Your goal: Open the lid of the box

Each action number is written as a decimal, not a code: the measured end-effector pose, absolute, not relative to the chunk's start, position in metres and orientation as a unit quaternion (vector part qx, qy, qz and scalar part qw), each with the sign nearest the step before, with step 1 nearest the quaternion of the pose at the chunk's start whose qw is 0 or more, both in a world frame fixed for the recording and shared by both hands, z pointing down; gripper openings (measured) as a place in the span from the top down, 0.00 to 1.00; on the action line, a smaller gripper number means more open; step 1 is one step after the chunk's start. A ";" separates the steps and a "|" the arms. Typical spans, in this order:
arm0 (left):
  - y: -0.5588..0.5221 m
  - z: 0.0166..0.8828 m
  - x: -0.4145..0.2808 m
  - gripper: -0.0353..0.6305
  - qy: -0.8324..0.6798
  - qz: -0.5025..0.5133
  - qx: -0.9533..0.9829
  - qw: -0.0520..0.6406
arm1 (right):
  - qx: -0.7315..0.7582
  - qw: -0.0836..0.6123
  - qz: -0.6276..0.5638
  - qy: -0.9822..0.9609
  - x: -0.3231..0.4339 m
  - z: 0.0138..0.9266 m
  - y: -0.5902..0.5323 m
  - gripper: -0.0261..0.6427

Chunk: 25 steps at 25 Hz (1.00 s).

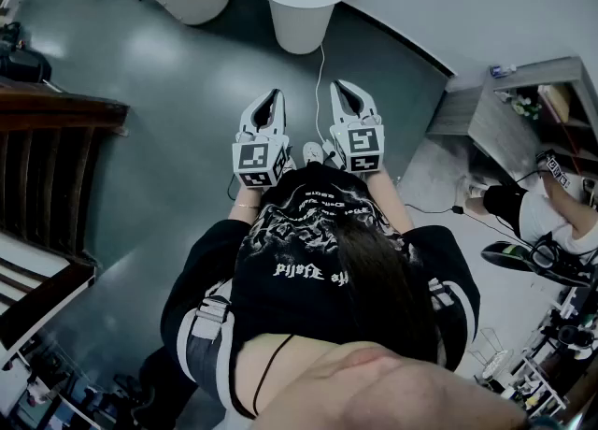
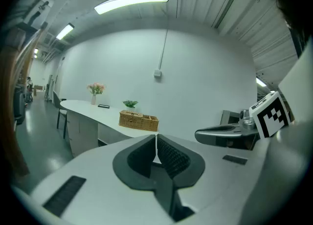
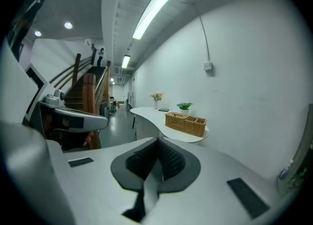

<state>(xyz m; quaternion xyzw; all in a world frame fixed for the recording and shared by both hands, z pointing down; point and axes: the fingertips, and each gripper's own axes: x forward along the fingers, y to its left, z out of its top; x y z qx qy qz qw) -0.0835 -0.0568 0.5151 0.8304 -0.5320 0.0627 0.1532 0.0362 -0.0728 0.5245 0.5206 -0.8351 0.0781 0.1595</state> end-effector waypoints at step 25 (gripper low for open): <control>-0.055 0.527 -0.093 0.90 -0.518 0.070 0.837 0.159 | 0.574 0.137 0.096 -0.802 0.074 0.527 -0.078 0.92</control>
